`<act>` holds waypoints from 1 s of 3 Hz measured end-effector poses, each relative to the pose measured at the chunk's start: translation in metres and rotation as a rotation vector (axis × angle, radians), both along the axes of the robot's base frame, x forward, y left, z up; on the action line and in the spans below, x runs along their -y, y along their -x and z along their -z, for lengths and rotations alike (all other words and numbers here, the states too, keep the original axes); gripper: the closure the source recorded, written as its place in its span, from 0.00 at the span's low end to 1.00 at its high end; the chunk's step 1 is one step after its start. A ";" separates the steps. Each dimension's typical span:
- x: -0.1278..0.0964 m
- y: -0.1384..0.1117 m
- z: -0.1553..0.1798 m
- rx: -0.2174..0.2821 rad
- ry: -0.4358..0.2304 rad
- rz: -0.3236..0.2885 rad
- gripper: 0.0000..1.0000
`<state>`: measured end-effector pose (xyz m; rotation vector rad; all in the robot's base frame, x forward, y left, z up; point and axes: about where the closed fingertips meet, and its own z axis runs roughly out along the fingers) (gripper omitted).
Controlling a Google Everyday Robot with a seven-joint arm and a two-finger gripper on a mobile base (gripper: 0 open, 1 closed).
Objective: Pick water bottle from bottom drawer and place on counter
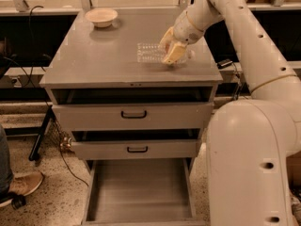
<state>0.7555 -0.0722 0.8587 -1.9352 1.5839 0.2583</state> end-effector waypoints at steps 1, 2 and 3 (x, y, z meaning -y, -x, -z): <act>-0.003 -0.007 0.008 -0.021 -0.009 0.019 0.13; -0.002 -0.012 0.018 -0.044 -0.022 0.034 0.00; 0.001 -0.014 0.022 -0.053 -0.016 0.036 0.00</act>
Offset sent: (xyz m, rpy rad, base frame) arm 0.0219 -0.0107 -0.0175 0.0294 0.0802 -0.0497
